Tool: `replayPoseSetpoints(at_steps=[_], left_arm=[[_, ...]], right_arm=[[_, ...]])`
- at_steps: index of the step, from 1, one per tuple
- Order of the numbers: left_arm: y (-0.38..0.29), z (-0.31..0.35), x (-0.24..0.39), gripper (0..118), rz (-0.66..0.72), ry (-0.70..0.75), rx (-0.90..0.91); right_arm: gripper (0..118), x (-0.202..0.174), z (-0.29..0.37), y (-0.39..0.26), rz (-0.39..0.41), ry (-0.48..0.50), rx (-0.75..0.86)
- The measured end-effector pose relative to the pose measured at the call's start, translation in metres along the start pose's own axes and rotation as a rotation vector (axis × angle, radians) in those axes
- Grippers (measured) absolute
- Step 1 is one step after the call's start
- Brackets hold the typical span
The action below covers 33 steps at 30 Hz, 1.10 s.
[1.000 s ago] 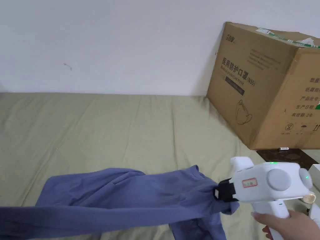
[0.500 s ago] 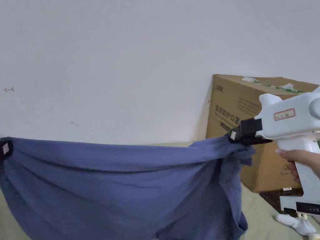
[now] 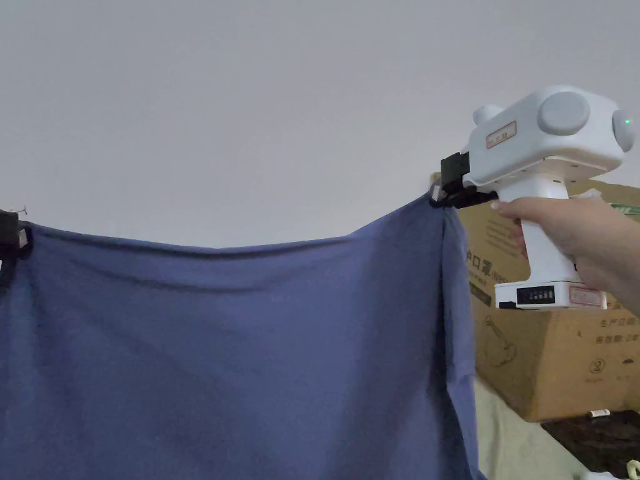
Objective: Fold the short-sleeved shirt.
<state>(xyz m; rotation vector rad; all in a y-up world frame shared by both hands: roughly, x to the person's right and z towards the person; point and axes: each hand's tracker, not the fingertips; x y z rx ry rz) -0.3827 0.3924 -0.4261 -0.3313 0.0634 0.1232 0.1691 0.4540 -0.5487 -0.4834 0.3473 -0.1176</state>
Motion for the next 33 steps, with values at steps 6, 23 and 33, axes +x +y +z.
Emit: replayPoseSetpoints(at_steps=[6, 23, 33], left_arm=[[0.031, -0.038, -0.001, 3, -0.02, 0.026, 0.007], [0.136, -0.086, 0.009, 3, 0.01, 0.069, 0.331], [-0.052, -0.146, 0.003, 3, 0.132, -0.023, 0.017]], right_arm=[[0, -0.012, -0.041, 0.053, 0.036, -0.048, 0.085], [0, -0.054, -0.036, 0.194, 0.14, -0.188, 0.479], [0, 0.024, -0.153, -0.026, 0.037, -0.173, 0.159]])
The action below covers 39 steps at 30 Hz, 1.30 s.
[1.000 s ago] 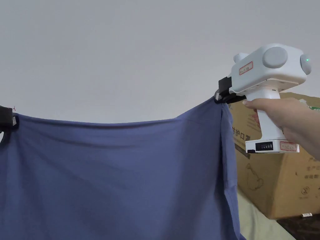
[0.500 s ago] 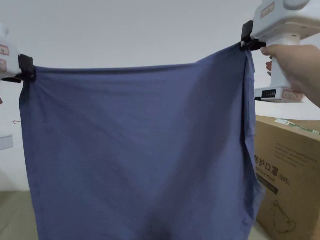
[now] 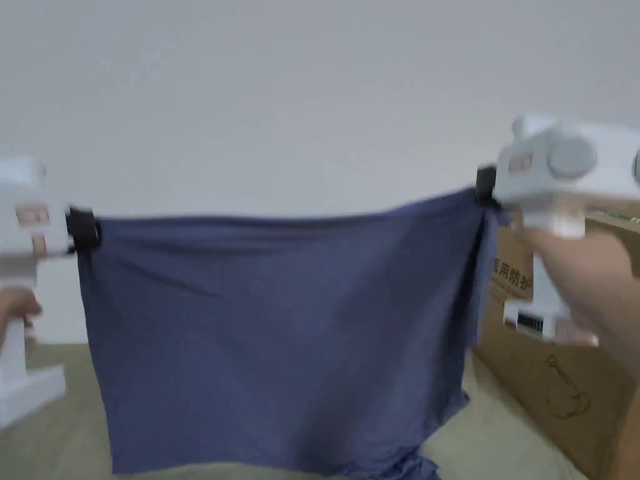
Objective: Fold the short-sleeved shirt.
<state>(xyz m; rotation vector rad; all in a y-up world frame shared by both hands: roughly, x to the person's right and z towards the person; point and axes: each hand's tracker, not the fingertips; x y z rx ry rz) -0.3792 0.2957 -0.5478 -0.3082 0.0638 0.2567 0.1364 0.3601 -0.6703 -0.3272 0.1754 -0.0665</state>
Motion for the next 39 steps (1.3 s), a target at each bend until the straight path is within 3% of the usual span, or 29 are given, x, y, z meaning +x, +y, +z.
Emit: replayPoseSetpoints(at_steps=[2, 6, 7, 12, 15, 18, 20, 23, 29, 30, 31, 32, 33, 34, 35, 39], left_arm=[[-0.073, -0.012, -0.023, 3, 0.048, -0.013, -0.161], [-0.232, 0.013, -0.052, 3, 0.087, -0.009, -0.462], [-0.269, 0.027, -0.058, 3, 0.101, -0.01, -0.525], [-0.369, 0.096, -0.083, 3, 0.054, 0.022, -0.716], [-0.381, 0.148, -0.088, 3, 0.052, -0.005, -0.694], [-0.384, 0.182, -0.094, 3, 0.093, -0.017, -0.703], [-0.389, 0.198, -0.094, 3, 0.085, -0.037, -0.727], [-0.396, 0.223, -0.091, 3, 0.046, -0.055, -0.76], [-0.398, 0.253, -0.091, 3, 0.005, -0.071, -0.791], [-0.396, 0.256, -0.087, 4, -0.008, -0.071, -0.79], [-0.395, 0.258, -0.087, 14, -0.012, -0.066, -0.787], [-0.393, 0.259, -0.087, 48, -0.012, -0.055, -0.784], [-0.392, 0.261, -0.088, 82, -0.014, -0.035, -0.781], [-0.389, 0.265, -0.086, 101, 0.001, -0.037, -0.775], [-0.385, 0.269, -0.086, 103, 0.014, -0.044, -0.756], [-0.357, 0.288, -0.068, 103, 0.034, -0.094, -0.624]], right_arm=[[0, 0.016, -0.014, -0.09, -0.044, 0.07, -0.175], [0, 0.042, 0.002, -0.28, -0.059, 0.072, -0.513], [0, 0.056, 0.013, -0.325, -0.097, 0.084, -0.587], [0, 0.098, 0.108, -0.444, -0.189, 0.064, -0.772], [0, 0.11, 0.169, -0.46, -0.111, 0.071, -0.743], [0, 0.127, 0.217, -0.468, -0.228, 0.082, -0.765], [0, 0.131, 0.241, -0.472, -0.214, 0.084, -0.768], [0, 0.126, 0.271, -0.478, -0.111, 0.081, -0.787], [0, 0.12, 0.292, -0.475, -0.133, 0.074, -0.797], [0, 0.119, 0.292, -0.473, -0.146, 0.077, -0.789], [0, 0.121, 0.288, -0.471, -0.168, 0.076, -0.783], [10, 0.12, 0.287, -0.468, -0.189, 0.07, -0.784], [41, 0.119, 0.288, -0.463, -0.205, 0.065, -0.789], [76, 0.116, 0.289, -0.459, -0.205, 0.058, -0.792], [99, 0.114, 0.289, -0.454, -0.202, 0.052, -0.787], [100, 0.09, 0.302, -0.412, -0.115, 0.056, -0.665]])
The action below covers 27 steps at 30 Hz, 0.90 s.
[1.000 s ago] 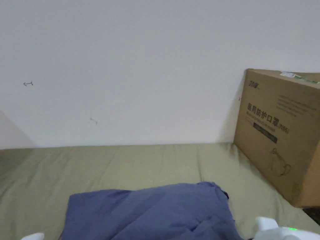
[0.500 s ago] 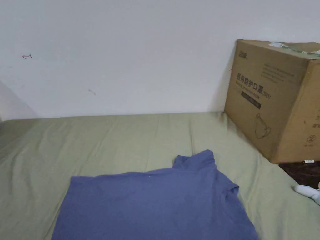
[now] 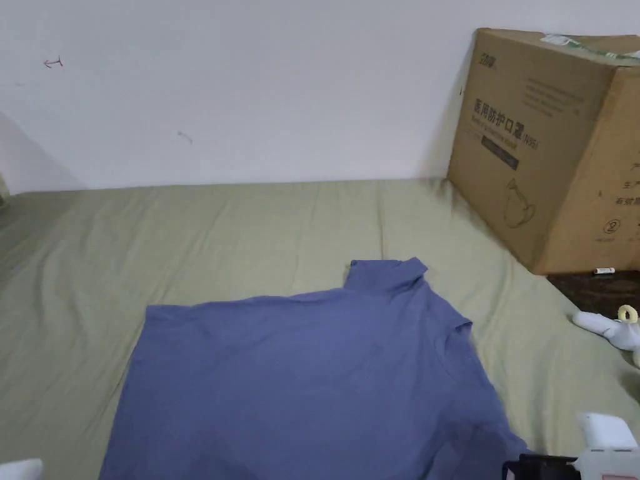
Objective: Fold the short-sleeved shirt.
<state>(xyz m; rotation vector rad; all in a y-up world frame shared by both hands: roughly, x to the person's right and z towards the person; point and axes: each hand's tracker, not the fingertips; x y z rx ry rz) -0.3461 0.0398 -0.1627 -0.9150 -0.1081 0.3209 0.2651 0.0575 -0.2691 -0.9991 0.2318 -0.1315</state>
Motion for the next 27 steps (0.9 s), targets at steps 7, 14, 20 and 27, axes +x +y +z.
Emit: replayPoseSetpoints(at_steps=[7, 14, 20, 27], left_arm=[[0.039, 0.064, 0.082, 99, -0.041, -0.024, 0.532], [0.074, 0.083, 0.139, 1, -0.172, 0.04, 0.83], [0.094, 0.095, 0.148, 0, -0.187, 0.043, 0.859], [0.139, 0.048, 0.088, 1, -0.062, 0.085, -0.016]], right_arm=[[97, -0.082, 0.061, 0.03, 0.141, 0.096, 0.464], [0, -0.146, 0.078, 0.061, 0.198, 0.106, 0.839], [0, -0.146, 0.085, 0.078, 0.175, 0.126, 0.858], [0, -0.126, 0.076, 0.085, 0.09, 0.149, 0.728]])
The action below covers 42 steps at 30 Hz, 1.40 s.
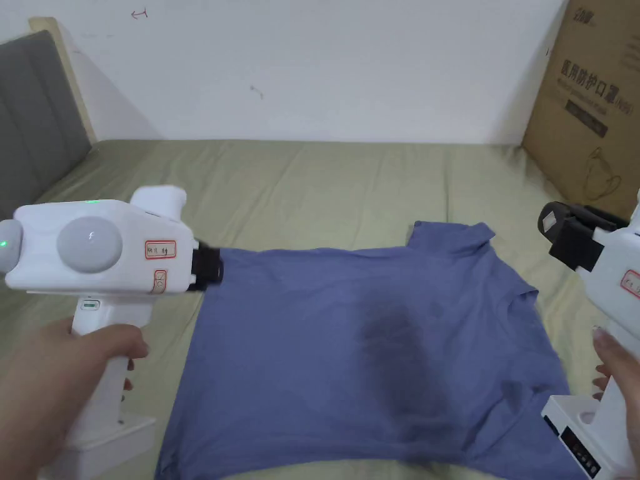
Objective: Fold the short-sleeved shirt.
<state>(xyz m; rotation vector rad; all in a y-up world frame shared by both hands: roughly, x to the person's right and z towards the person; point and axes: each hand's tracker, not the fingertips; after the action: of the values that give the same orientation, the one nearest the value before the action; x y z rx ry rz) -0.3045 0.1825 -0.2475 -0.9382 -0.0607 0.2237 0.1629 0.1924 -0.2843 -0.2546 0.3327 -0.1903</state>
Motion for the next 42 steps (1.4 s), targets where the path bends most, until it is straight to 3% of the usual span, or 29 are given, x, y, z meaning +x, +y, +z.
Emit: replayPoseSetpoints(at_steps=[1, 4, 5, 6, 7, 13, 16, 17, 19, 20, 21, 23, 26, 27, 28, 29, 30, 32, 34, 35, 36, 37, 38, 39, 41, 42], left_arm=[[-0.008, -0.017, -0.016, 1, 0.061, 0.014, -0.135], [-0.047, -0.056, -0.048, 5, 0.092, 0.02, -0.285], [-0.06, -0.066, -0.056, 33, 0.1, 0.032, -0.333], [-0.076, -0.075, -0.063, 75, 0.117, 0.053, -0.383], [-0.089, -0.086, -0.068, 102, 0.104, 0.086, -0.43], [-0.142, -0.125, -0.091, 97, 0.117, 0.125, -0.446], [-0.152, -0.126, -0.087, 83, 0.128, 0.122, -0.409], [-0.151, -0.123, -0.086, 63, 0.097, 0.16, -0.383], [-0.145, -0.11, -0.08, 2, 0.047, 0.175, -0.318], [-0.145, -0.1, -0.077, 0, 0.047, 0.141, -0.27], [-0.143, -0.093, -0.077, 0, 0.111, 0.02, -0.243], [-0.139, -0.08, -0.075, 0, 0.204, -0.009, -0.158], [-0.135, -0.062, -0.06, 0, 0.187, -0.015, -0.148], [-0.133, -0.058, -0.056, 0, 0.172, -0.012, -0.142], [-0.133, -0.058, -0.054, 0, 0.161, -0.011, -0.14], [-0.132, -0.055, -0.051, 0, 0.151, -0.009, -0.133], [-0.13, -0.051, -0.048, 0, 0.147, -0.004, -0.12], [-0.128, -0.046, -0.046, 0, 0.155, -0.004, -0.104], [-0.126, -0.044, -0.045, 0, 0.178, -0.011, -0.091], [-0.126, -0.043, -0.044, 0, 0.182, -0.005, -0.081], [-0.128, -0.044, -0.046, 0, 0.184, 0.012, -0.066], [-0.129, -0.042, -0.045, 0, 0.177, 0.04, -0.037], [-0.13, -0.041, -0.045, 0, 0.17, 0.058, -0.022], [-0.13, -0.041, -0.046, 0, 0.171, 0.071, -0.018], [-0.133, -0.043, -0.049, 0, 0.197, 0.065, -0.027], [-0.134, -0.044, -0.051, 0, 0.215, 0.053, -0.035]], right_arm=[[0, -0.001, -0.001, -0.004, -0.012, -0.005, -0.031], [0, 0.008, -0.004, -0.019, -0.067, -0.003, -0.097], [0, 0.01, -0.005, -0.023, -0.083, 0.0, -0.116], [0, 0.012, -0.006, -0.029, -0.104, 0.0, -0.136], [0, 0.014, -0.006, -0.034, -0.122, -0.003, -0.154], [0, 0.031, -0.007, -0.057, -0.203, -0.043, -0.237], [0, 0.04, -0.004, -0.065, -0.233, -0.062, -0.255], [0, 0.043, -0.003, -0.067, -0.236, -0.067, -0.259], [0, 0.049, 0.001, -0.07, -0.228, -0.084, -0.27], [0, 0.051, 0.003, -0.071, -0.22, -0.09, -0.277], [0, 0.056, 0.005, -0.072, -0.207, -0.098, -0.289], [0, 0.068, 0.01, -0.075, -0.198, -0.084, -0.311], [0, 0.088, 0.016, -0.082, -0.196, -0.121, -0.376], [8, 0.097, 0.015, -0.085, -0.198, -0.135, -0.429], [36, 0.105, 0.01, -0.09, -0.199, -0.147, -0.512], [83, 0.114, 0.003, -0.098, -0.187, -0.172, -0.644], [95, 0.123, -0.004, -0.11, -0.159, -0.196, -0.79], [94, 0.138, -0.016, -0.138, -0.056, -0.279, -1.013], [94, 0.153, -0.021, -0.163, 0.049, -0.287, -1.032], [91, 0.159, -0.021, -0.17, 0.057, -0.287, -1.041], [83, 0.165, -0.021, -0.171, 0.004, -0.264, -1.033], [68, 0.165, -0.017, -0.174, -0.056, -0.233, -1.03], [42, 0.168, -0.015, -0.175, -0.137, -0.186, -1.019], [34, 0.168, -0.015, -0.176, -0.174, -0.176, -1.008], [32, 0.167, -0.013, -0.177, -0.216, -0.176, -0.991], [31, 0.167, -0.016, -0.172, -0.046, -0.191, -1.015]])
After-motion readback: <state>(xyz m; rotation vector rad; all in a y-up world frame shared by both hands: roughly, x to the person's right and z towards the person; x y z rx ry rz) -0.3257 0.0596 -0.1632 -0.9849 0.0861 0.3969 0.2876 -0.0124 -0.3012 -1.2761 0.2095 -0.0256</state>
